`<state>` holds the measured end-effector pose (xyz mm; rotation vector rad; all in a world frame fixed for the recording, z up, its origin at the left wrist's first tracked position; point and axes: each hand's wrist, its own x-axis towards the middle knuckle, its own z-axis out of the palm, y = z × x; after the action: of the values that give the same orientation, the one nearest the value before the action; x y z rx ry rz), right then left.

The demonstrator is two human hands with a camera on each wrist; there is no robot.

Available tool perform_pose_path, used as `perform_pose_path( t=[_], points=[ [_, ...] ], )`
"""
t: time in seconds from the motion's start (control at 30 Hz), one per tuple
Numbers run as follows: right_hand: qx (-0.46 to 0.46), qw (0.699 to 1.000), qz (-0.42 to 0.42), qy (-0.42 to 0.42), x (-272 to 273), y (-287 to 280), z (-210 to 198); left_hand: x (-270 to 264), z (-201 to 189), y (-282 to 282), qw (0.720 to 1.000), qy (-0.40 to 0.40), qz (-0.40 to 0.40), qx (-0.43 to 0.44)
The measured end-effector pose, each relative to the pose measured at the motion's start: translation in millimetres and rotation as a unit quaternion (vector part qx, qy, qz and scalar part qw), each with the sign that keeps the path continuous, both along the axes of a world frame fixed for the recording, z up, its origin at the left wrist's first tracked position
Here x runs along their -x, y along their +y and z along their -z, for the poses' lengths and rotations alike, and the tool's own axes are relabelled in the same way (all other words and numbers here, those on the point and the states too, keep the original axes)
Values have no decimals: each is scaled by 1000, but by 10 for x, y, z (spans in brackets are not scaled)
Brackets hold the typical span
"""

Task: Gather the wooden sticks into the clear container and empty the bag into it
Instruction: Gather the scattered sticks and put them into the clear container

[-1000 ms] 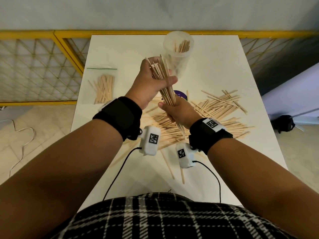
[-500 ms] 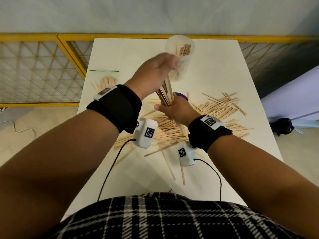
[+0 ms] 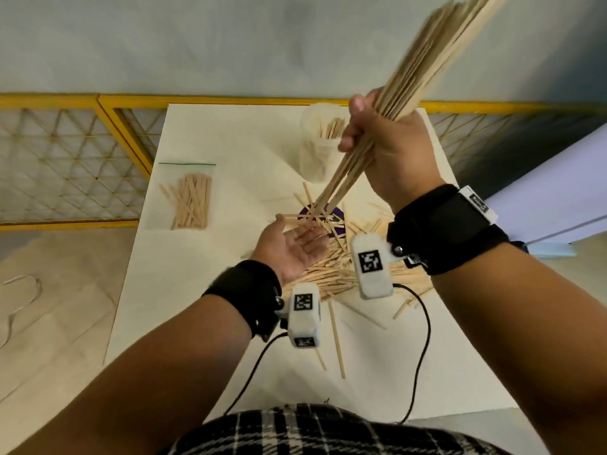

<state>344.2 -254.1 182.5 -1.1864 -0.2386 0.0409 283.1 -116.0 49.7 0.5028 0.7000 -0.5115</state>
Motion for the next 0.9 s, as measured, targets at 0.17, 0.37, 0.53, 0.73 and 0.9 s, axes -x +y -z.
perform_pose_path(
  t=[0.17,0.37,0.53,0.73,0.9],
  points=[
    [86,992,-40,80,251,102,440,-64,-317,-257,997,-66,0,30],
    [133,986,-47,92,295,129,557,-55,-207,-229,999,-35,41,-3],
    [146,983,-69,82,250,133,643,-99,-237,-229,998,-51,34,2],
    [193,971,-73,121,215,203,813,-211,-120,-183,997,-52,49,-5],
    [149,986,-32,66,-234,239,670,-235,243,35,972,-35,111,-206]
  ],
)
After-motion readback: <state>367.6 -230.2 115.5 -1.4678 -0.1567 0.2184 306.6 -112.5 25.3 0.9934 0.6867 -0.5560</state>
